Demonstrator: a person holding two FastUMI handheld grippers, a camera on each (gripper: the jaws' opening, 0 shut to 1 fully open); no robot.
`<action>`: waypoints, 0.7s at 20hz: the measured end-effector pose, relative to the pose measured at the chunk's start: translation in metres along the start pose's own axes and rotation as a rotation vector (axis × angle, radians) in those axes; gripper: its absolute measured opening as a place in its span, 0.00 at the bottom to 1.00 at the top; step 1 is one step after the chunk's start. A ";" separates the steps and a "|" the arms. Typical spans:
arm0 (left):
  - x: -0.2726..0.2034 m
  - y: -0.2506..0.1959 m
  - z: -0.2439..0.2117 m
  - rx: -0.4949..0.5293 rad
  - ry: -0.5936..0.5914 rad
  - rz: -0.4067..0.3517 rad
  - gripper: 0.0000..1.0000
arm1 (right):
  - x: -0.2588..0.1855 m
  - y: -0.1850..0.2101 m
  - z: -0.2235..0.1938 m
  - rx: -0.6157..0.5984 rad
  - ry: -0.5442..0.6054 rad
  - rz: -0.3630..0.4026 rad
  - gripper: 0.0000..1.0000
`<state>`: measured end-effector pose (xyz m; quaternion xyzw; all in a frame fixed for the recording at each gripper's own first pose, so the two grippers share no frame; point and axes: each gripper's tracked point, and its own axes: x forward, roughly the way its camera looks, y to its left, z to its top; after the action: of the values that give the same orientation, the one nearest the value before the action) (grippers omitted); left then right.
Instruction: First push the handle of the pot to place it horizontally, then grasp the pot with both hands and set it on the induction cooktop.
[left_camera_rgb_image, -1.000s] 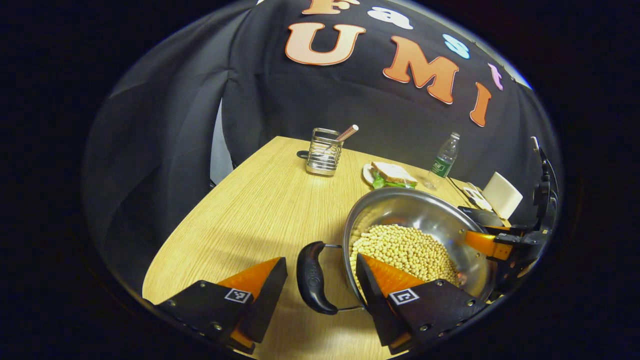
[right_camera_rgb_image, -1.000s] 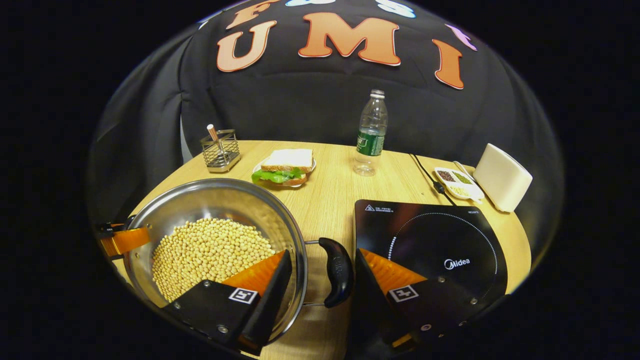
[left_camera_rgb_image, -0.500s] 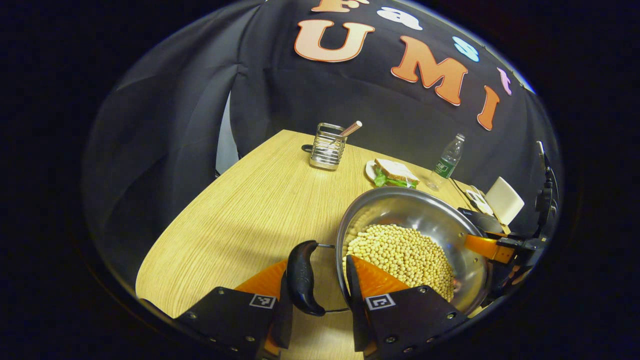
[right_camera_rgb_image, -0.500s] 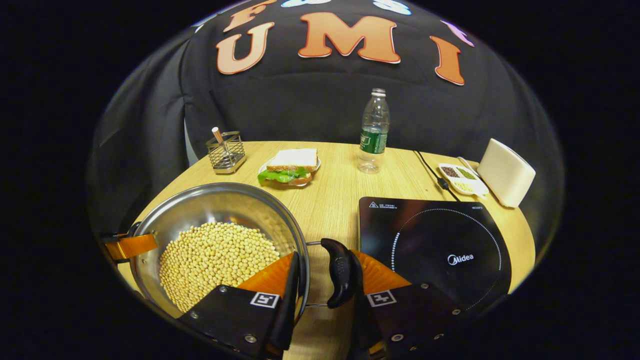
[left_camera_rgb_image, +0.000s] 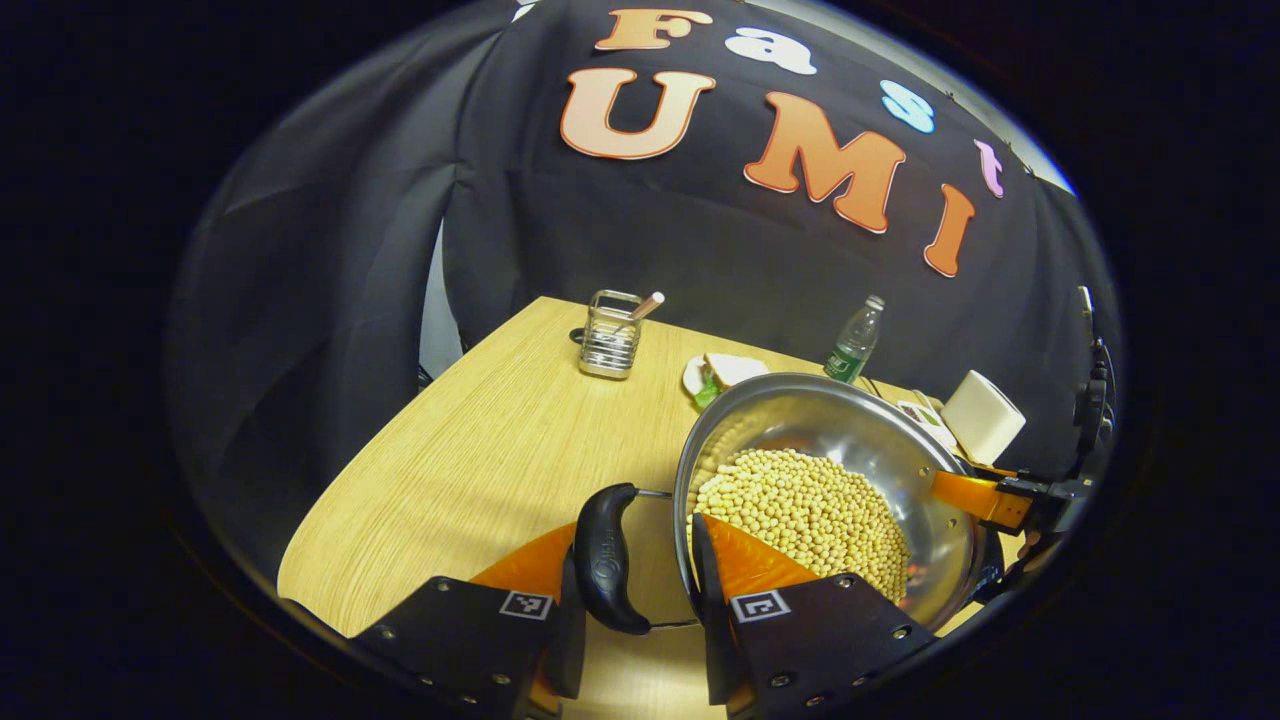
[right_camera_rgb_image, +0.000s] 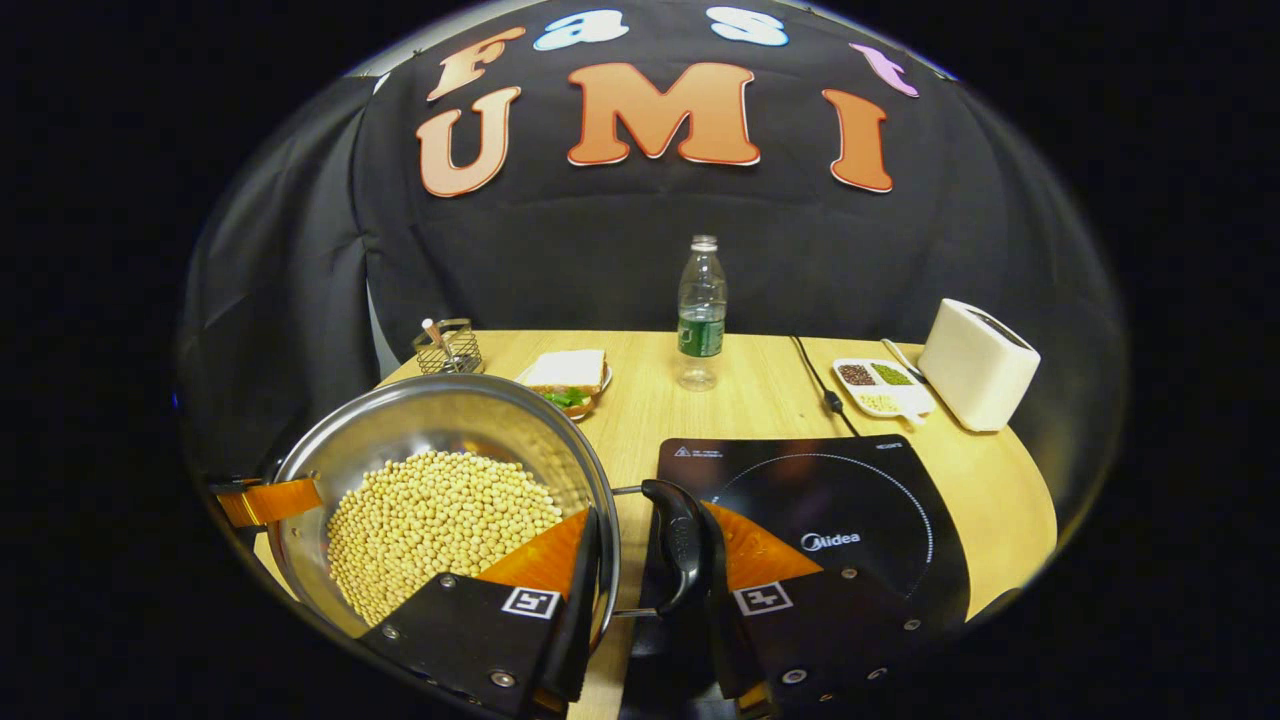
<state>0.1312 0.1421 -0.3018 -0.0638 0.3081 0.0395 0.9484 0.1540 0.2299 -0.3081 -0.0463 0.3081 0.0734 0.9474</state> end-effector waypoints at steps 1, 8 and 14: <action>-0.002 -0.009 0.001 0.000 -0.001 -0.008 0.49 | -0.005 -0.009 0.001 0.002 -0.005 -0.007 0.49; -0.003 -0.078 -0.001 0.024 0.018 -0.061 0.49 | -0.029 -0.078 0.005 0.045 -0.018 -0.061 0.44; 0.010 -0.142 -0.009 0.082 0.047 -0.108 0.49 | -0.041 -0.142 -0.005 0.091 -0.012 -0.113 0.44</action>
<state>0.1500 0.0008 -0.3009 -0.0423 0.3279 -0.0258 0.9434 0.1424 0.0850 -0.2815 -0.0199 0.3024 0.0061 0.9530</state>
